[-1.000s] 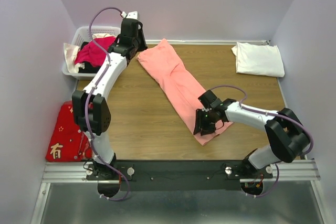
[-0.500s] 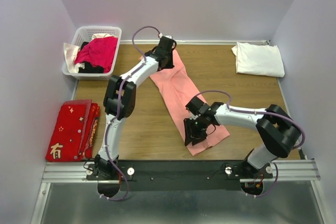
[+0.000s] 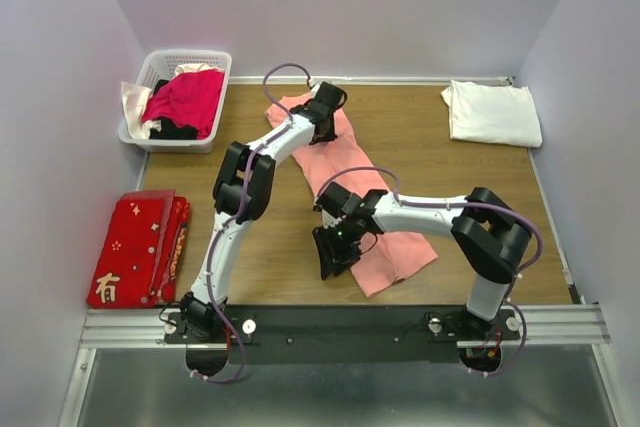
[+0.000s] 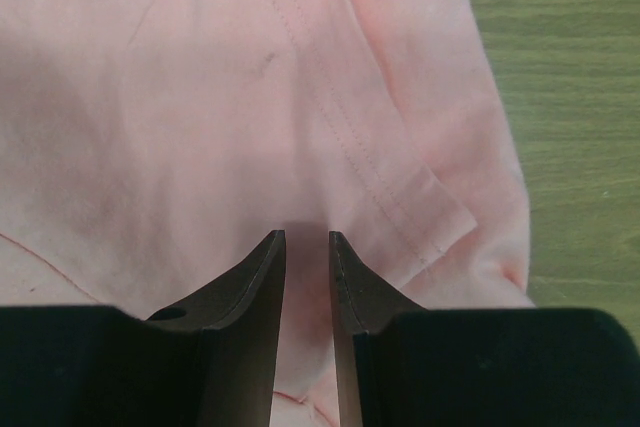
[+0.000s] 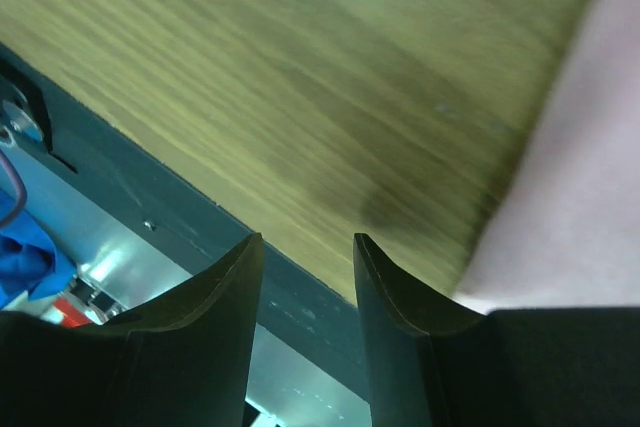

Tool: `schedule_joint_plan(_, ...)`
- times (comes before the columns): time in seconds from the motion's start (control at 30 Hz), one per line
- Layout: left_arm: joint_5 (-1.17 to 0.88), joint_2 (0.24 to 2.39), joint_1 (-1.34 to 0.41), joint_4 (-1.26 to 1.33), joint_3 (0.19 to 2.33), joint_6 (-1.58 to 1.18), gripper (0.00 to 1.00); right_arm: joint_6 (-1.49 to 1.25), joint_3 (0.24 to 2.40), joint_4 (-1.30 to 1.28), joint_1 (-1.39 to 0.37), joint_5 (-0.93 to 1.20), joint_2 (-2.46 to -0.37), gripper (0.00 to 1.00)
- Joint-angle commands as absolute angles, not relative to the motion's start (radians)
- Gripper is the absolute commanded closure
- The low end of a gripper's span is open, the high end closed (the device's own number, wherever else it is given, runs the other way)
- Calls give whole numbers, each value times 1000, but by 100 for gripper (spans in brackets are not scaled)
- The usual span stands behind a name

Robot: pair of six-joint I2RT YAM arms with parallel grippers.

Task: Fold and stack the t-shirts
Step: Fold the tshirt

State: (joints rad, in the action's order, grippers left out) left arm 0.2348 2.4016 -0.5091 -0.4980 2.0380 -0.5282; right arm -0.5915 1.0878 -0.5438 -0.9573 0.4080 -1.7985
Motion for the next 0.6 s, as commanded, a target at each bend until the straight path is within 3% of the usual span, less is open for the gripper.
schedule_joint_plan(0.0,299,2352,-518,-489,2019,-531,67,-565,1121,-578,-973,368,-1786,50)
schedule_joint_plan(0.13,356,2346,-518,-587,2069,-541,67,-575,1134,-612,-971,272,-1737,50)
schedule_joint_plan(0.33,397,2292,-518,-597,1936,-594,67,-618,1152,-660,-971,109,-1645,49)
schedule_joint_plan(0.57,400,2335,-518,-647,1937,-611,67,-646,1216,-739,-973,-66,-1620,49)
